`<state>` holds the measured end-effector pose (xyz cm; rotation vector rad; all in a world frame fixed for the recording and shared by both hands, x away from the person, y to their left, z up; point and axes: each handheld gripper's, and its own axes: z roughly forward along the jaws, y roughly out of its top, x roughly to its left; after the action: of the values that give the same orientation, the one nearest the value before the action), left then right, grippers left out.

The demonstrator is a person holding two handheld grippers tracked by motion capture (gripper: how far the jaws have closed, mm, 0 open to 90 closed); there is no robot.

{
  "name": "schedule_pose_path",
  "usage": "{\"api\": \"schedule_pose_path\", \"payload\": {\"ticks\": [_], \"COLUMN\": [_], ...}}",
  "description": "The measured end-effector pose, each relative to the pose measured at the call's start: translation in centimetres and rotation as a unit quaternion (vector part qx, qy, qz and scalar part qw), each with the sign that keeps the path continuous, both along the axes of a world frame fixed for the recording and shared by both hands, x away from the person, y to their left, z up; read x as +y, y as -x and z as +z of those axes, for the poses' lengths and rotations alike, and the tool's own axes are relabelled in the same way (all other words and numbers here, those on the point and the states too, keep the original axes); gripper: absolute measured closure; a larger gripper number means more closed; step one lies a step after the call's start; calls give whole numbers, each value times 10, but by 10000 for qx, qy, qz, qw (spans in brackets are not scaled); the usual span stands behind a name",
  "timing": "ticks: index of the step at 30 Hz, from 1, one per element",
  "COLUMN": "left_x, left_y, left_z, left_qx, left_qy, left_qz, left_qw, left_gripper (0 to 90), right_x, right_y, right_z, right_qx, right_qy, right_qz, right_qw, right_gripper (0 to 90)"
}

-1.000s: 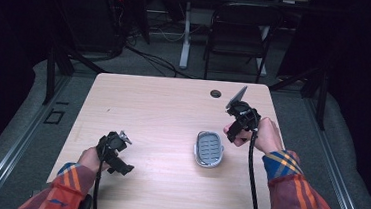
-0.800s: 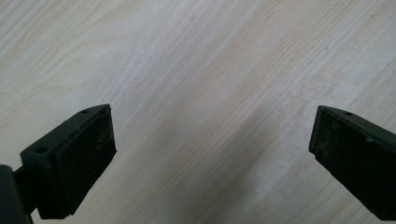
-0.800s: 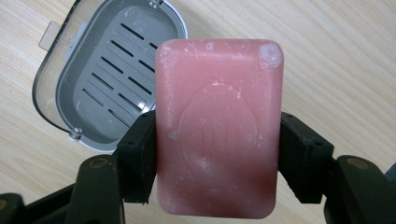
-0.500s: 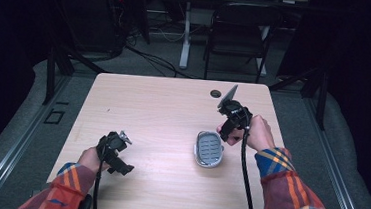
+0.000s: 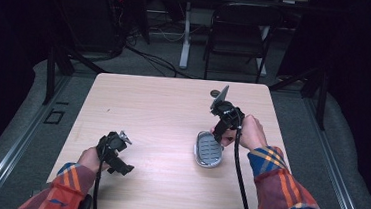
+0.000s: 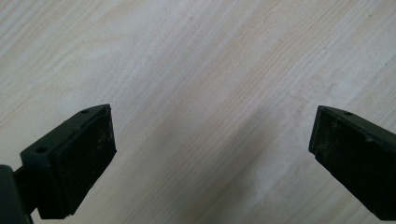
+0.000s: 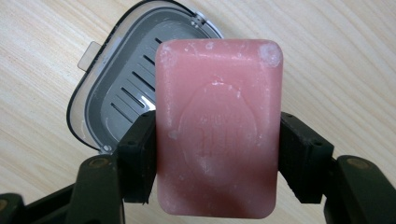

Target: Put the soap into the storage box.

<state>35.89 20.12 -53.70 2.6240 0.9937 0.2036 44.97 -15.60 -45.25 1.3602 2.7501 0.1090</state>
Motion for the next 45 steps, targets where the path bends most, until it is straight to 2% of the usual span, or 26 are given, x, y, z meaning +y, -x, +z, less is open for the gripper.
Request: {"api": "schedule_pose_path", "payload": {"ticks": [11, 13, 24, 32, 35, 37, 39, 45], "left_x": [0, 0, 0, 0, 0, 0, 0, 0], "left_y": [0, 0, 0, 0, 0, 0, 0, 0], "left_z": [0, 0, 0, 0, 0, 0, 0, 0], "left_qx": [-1, 1, -2, 6, 4, 5, 7, 7], "left_qy": [-3, 0, 14, 3, 5, 5, 4, 6], "left_qz": [-11, -10, -3, -20, -20, -20, -22, -21], "left_qw": [10000, 10000, 10000, 10000, 10000, 10000, 10000, 10000], "left_gripper": [5, 5, 5, 5, 5, 5, 5, 4], "right_x": [11, 13, 23, 28, 30, 31, 33, 35], "right_y": [-1, -1, -2, -2, -3, -2, -3, -3], "right_z": [-7, -9, -15, -19, -20, -22, -21, -26], "right_qx": [107, 52, 158, 199, 245, 203, 290, 229], "right_qy": [65, 42, 198, 213, 301, 245, 360, 303], "right_qz": [11, 13, 41, -37, 6, -71, -20, -121], "right_qw": [9999, 10000, 9997, 9996, 9992, 9995, 9989, 9992], "right_gripper": [368, 367, 366, 367, 367, 366, 366, 367]}}
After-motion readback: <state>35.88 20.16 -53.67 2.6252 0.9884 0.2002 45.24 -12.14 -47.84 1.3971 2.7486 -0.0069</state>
